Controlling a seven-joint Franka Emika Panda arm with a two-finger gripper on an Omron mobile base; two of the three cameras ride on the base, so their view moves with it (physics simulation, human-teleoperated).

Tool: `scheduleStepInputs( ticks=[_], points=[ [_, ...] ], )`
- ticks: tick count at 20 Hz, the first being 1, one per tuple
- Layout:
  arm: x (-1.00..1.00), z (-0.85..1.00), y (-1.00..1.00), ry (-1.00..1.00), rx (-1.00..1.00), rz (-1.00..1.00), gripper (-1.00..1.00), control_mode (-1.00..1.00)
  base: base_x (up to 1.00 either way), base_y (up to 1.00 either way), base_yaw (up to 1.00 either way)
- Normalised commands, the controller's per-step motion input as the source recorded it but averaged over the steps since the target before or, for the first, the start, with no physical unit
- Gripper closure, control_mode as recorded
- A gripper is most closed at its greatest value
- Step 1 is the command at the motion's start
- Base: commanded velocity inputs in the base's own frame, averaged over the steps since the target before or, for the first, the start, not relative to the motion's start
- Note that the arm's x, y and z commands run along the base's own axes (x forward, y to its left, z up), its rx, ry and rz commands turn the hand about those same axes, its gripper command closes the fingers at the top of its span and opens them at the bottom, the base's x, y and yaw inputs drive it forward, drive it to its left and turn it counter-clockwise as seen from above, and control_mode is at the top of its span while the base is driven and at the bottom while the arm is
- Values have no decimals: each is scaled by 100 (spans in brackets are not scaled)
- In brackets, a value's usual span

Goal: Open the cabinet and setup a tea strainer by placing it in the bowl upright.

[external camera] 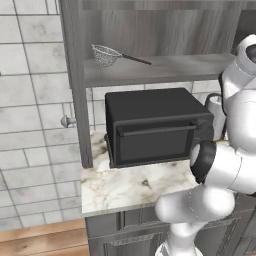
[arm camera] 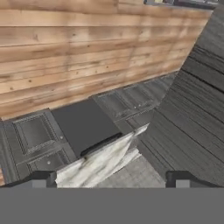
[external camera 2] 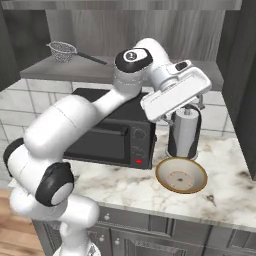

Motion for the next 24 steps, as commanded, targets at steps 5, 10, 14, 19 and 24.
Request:
scheduleStepInputs(
  ticks=[5, 10, 14, 19, 24],
  points=[
    [-20, 0, 100, -40, 0, 26, -100, -100, 0, 0, 0],
    [-14, 1, 100, -53, 0, 38, -100, -100, 0, 0, 0],
    [-1, 3, 100, -62, 0, 44, -100, -100, 0, 0, 0],
    [3, 1, 98, -48, 2, 62, -100, -100, 0, 0, 0],
    [0, 21, 100, -49, 7, 58, -100, -100, 0, 0, 0]
  ],
)
